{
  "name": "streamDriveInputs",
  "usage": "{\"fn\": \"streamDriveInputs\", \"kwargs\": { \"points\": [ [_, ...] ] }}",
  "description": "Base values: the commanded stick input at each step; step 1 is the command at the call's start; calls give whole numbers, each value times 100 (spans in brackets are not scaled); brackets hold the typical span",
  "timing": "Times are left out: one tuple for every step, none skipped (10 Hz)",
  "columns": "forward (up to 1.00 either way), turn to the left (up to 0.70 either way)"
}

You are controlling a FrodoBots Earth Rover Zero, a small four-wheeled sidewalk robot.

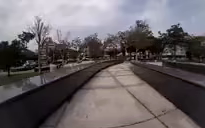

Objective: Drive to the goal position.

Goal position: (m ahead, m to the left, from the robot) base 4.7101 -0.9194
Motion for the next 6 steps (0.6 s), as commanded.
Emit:
{"fn": "streamDriveInputs", "kwargs": {
  "points": [
    [85, 0],
    [85, 0],
    [85, 0],
    [85, 0],
    [85, 0],
    [85, 0]
  ]
}}
